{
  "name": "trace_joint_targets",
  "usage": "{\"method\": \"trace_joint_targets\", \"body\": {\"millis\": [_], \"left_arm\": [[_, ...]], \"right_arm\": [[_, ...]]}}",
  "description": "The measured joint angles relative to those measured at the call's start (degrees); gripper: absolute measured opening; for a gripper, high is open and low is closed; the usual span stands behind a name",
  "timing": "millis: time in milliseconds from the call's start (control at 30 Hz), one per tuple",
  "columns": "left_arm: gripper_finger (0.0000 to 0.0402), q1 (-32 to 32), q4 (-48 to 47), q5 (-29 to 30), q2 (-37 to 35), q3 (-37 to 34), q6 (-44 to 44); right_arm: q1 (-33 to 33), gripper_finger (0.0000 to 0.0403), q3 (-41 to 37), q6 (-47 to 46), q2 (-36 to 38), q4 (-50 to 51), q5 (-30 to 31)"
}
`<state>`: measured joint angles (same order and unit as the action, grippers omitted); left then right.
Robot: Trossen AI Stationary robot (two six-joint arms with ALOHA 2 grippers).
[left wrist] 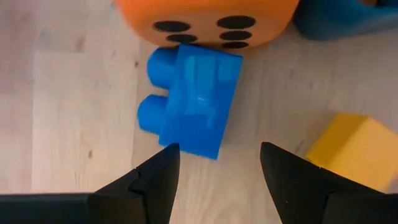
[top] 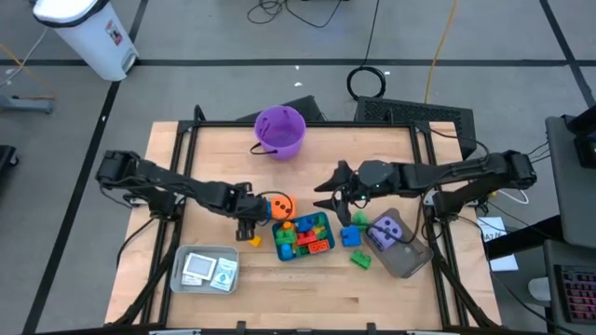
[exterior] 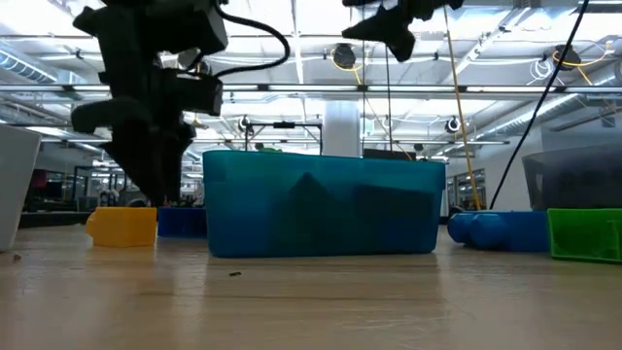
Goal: Pick & Place Toys
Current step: Put the left blue game piece into the blue bin
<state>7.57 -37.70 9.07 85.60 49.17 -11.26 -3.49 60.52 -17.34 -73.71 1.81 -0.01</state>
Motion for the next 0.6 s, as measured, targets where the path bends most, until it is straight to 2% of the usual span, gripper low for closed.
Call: {"method": "trace_joint_targets", "body": {"millis": [367,600], "left_arm": [[0.0230,-1.6,1.6,0.1,0.9,0.0,8.2],[0.0230,-3.5,4.5,-0.1,1.3,0.0,14.5]], "right_arm": [[0.0,0.0205,-6.4,-8.0,0.0,-1.4,-1.7],[0.0,0.0205,-9.0,-9.7,0.0,-7.9,-1.7]]}}
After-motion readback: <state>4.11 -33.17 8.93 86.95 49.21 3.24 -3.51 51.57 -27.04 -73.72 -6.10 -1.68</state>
